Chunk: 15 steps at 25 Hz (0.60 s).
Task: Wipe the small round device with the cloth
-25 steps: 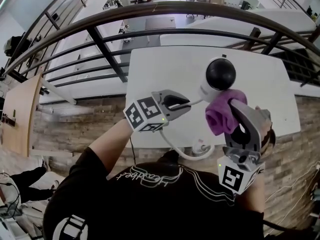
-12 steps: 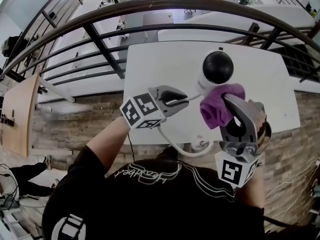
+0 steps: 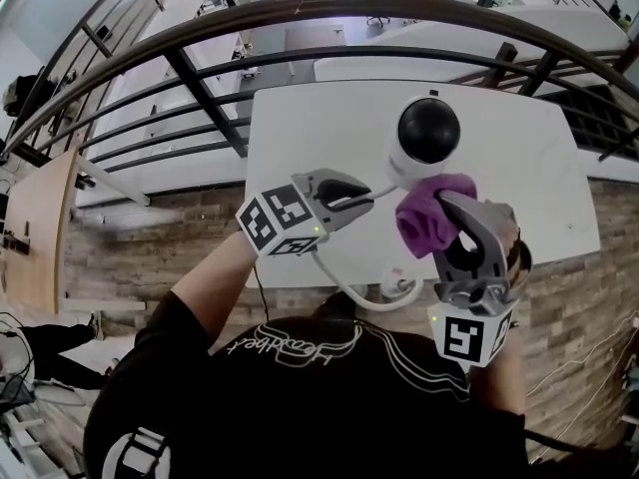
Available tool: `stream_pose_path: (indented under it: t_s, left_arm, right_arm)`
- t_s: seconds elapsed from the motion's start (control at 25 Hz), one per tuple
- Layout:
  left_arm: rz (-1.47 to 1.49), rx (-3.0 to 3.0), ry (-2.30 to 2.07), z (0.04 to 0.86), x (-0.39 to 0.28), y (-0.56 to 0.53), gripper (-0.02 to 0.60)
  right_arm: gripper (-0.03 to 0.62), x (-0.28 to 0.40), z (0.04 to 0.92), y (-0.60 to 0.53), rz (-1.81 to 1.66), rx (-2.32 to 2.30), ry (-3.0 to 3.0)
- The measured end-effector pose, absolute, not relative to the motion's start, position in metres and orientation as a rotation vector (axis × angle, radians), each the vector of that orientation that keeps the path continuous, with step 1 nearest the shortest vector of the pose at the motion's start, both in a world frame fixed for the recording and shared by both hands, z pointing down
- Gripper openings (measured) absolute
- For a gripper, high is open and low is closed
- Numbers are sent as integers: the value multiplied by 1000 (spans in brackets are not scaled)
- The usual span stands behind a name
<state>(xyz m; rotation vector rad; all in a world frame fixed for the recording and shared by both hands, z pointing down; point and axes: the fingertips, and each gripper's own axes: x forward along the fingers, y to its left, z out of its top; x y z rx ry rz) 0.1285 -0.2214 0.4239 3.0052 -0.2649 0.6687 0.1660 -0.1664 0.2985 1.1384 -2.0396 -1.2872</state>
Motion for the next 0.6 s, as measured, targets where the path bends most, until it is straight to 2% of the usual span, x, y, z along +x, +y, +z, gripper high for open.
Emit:
stream_pose_path:
  t_s: [0.6]
  left_arm:
    - [663, 3010, -285, 424, 128, -221, 60]
  right_arm:
    - [58, 173, 335, -171, -1170, 1065, -2044]
